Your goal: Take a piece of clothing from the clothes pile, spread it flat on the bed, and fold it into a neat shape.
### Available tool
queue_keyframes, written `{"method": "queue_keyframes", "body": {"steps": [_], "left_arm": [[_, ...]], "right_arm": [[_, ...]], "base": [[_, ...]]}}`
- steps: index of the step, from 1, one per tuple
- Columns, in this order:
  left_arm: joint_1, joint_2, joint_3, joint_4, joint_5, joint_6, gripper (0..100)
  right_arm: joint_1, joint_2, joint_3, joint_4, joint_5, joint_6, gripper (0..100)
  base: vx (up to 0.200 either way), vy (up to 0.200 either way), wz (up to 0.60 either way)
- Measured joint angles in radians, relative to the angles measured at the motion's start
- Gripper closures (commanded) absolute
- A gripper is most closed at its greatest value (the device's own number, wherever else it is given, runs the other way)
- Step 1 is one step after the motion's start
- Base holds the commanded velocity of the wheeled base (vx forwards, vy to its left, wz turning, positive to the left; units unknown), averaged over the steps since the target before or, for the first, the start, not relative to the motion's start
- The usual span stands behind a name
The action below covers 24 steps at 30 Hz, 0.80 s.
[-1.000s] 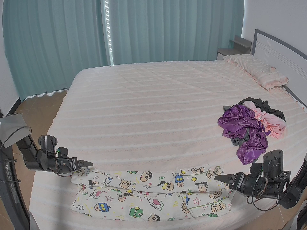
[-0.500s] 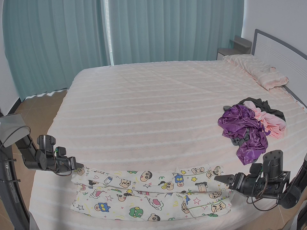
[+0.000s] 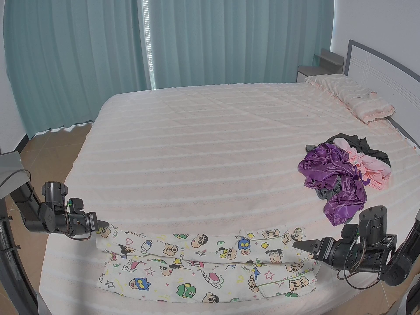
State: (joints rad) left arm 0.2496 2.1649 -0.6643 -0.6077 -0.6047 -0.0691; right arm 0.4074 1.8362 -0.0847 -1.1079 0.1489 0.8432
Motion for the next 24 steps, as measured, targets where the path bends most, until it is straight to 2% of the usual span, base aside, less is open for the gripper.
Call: {"method": "queue_keyframes", "body": {"steps": [5, 11, 24], "left_arm": [[0.013, -0.073, 0.069, -0.001, -0.039, 0.041, 100], [0.031, -0.128, 0.122, -0.001, -0.047, 0.067, 100], [0.054, -0.194, 0.182, -0.001, -0.072, 0.098, 100]], "right_arm": [[-0.030, 0.025, -0.007, -0.014, -0.011, -0.007, 0], [-0.061, 0.088, -0.023, -0.030, -0.009, -0.028, 0], [-0.081, 0.332, -0.171, -0.093, -0.007, -0.064, 0]], "base": [[0.000, 0.000, 0.00], [0.000, 0.000, 0.00], [0.000, 0.000, 0.00]]}}
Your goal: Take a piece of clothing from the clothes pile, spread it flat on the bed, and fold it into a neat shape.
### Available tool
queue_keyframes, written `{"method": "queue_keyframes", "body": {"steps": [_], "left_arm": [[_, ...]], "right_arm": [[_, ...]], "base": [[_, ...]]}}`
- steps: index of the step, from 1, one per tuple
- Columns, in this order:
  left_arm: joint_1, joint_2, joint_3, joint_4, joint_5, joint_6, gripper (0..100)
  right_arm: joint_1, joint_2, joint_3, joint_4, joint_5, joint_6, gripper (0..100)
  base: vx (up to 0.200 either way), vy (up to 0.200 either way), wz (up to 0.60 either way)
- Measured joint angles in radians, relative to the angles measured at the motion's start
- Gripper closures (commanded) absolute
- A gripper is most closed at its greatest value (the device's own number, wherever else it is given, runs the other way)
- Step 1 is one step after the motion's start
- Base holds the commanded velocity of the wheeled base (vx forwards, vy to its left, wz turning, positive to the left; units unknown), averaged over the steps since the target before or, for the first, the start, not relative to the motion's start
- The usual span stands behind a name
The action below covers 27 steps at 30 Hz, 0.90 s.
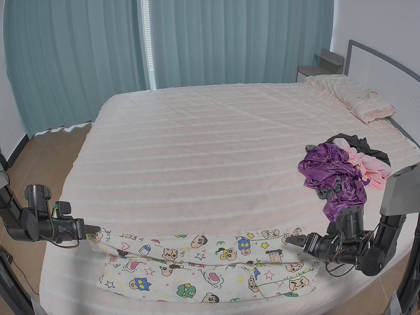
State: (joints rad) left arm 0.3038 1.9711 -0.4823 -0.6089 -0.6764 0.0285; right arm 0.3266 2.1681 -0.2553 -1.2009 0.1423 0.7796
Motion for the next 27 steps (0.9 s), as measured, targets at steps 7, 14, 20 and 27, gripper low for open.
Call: {"method": "queue_keyframes", "body": {"steps": [7, 14, 20, 27], "left_arm": [[0.001, -0.007, 0.001, 0.000, 0.000, 0.001, 100], [0.001, -0.006, -0.005, 0.000, 0.005, 0.002, 100], [0.001, -0.003, -0.030, 0.000, 0.020, 0.004, 100], [-0.002, 0.010, -0.075, 0.000, 0.062, 0.005, 100]], "right_arm": [[0.015, 0.057, -0.068, 0.010, 0.037, 0.002, 100], [0.026, 0.080, -0.086, 0.008, 0.043, 0.002, 100], [0.011, 0.081, -0.091, -0.003, 0.043, 0.004, 100], [-0.030, 0.070, -0.109, -0.004, 0.046, 0.018, 100]], "base": [[0.000, 0.000, 0.00], [0.000, 0.000, 0.00], [0.000, 0.000, 0.00], [0.000, 0.000, 0.00]]}}
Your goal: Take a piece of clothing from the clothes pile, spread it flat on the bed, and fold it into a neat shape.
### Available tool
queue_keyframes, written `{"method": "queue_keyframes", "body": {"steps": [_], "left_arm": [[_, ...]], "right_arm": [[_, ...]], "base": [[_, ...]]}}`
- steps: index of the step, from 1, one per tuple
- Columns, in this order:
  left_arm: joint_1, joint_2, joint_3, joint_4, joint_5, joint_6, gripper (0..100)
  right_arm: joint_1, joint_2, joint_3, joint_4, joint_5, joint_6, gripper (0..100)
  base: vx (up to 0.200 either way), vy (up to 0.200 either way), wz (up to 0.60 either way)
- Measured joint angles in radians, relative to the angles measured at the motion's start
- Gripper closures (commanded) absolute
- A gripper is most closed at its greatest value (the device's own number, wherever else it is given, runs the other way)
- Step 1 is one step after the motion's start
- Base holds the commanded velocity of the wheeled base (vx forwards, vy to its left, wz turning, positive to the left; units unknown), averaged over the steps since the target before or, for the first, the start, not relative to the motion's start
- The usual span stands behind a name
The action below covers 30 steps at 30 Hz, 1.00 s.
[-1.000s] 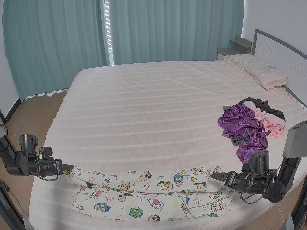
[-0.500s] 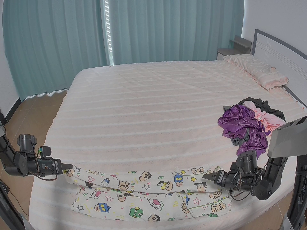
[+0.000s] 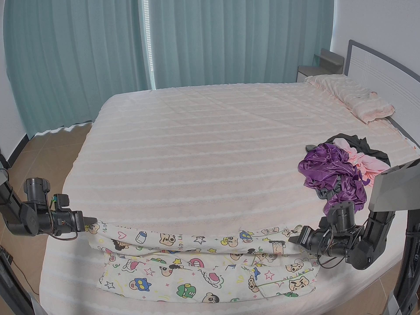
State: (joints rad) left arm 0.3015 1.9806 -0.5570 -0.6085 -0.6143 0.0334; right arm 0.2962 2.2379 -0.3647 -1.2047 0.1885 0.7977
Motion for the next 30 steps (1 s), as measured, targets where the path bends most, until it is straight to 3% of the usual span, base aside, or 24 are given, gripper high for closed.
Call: {"method": "queue_keyframes", "body": {"steps": [8, 16, 30], "left_arm": [[-0.007, 0.037, -0.052, -0.024, 0.007, 0.000, 100], [-0.019, 0.101, -0.067, -0.180, 0.054, -0.022, 100], [-0.078, 0.165, -0.150, -0.201, 0.089, -0.236, 100]], "right_arm": [[-0.022, -0.009, -0.020, -0.032, 0.002, 0.038, 100], [-0.025, -0.021, -0.029, -0.061, 0.002, 0.061, 100], [-0.035, -0.022, -0.039, -0.064, 0.002, 0.081, 100]], "base": [[0.000, 0.000, 0.00], [0.000, 0.000, 0.00], [0.000, 0.000, 0.00]]}}
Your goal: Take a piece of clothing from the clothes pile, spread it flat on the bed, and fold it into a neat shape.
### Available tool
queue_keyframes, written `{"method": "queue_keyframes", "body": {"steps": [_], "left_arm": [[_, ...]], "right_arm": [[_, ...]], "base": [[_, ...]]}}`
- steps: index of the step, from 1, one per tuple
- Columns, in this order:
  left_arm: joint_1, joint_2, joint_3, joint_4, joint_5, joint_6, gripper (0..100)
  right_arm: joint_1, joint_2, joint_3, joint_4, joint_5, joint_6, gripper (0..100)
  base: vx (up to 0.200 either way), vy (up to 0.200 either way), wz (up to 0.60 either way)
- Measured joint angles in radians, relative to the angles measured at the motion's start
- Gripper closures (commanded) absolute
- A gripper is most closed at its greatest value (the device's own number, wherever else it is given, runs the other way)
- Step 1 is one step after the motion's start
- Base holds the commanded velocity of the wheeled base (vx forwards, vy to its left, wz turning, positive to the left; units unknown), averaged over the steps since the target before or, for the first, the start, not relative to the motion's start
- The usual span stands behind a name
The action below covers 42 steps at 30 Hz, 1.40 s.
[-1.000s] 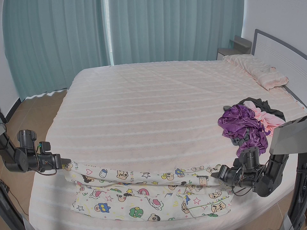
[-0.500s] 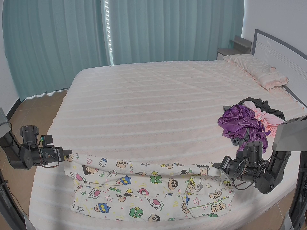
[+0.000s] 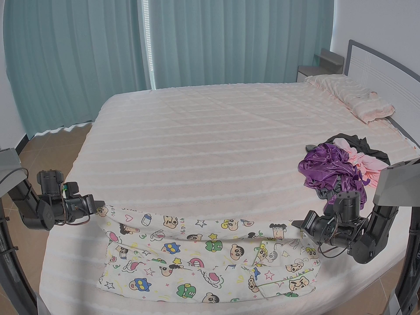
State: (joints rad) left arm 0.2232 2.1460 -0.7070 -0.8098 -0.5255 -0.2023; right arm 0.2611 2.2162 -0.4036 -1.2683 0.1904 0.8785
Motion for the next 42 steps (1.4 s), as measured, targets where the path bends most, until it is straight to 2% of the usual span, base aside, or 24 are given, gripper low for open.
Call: {"method": "queue_keyframes", "body": {"steps": [10, 16, 20, 30, 37, 42], "left_arm": [[-0.021, 0.035, -0.065, -0.024, 0.057, -0.026, 100], [-0.055, 0.083, -0.106, -0.144, 0.131, -0.114, 100], [-0.082, 0.117, -0.129, -0.184, 0.160, -0.136, 100], [-0.083, 0.146, -0.123, -0.189, 0.164, -0.136, 100], [-0.037, 0.110, -0.044, -0.191, 0.145, -0.120, 100], [-0.005, 0.079, 0.025, -0.195, 0.103, -0.069, 100]], "right_arm": [[-0.010, 0.001, -0.012, 0.000, 0.001, 0.007, 100], [-0.013, 0.002, -0.014, 0.000, 0.001, 0.008, 100], [-0.015, 0.002, -0.020, 0.000, 0.001, 0.009, 100], [-0.016, 0.000, -0.021, 0.000, 0.000, 0.033, 100], [-0.029, -0.009, 0.013, 0.000, 0.004, 0.027, 100], [-0.034, -0.016, 0.046, -0.018, 0.016, 0.018, 100]], "base": [[0.000, 0.000, 0.00], [0.000, 0.000, 0.00], [0.000, 0.000, 0.00], [0.000, 0.000, 0.00], [0.000, 0.000, 0.00], [0.000, 0.000, 0.00]]}}
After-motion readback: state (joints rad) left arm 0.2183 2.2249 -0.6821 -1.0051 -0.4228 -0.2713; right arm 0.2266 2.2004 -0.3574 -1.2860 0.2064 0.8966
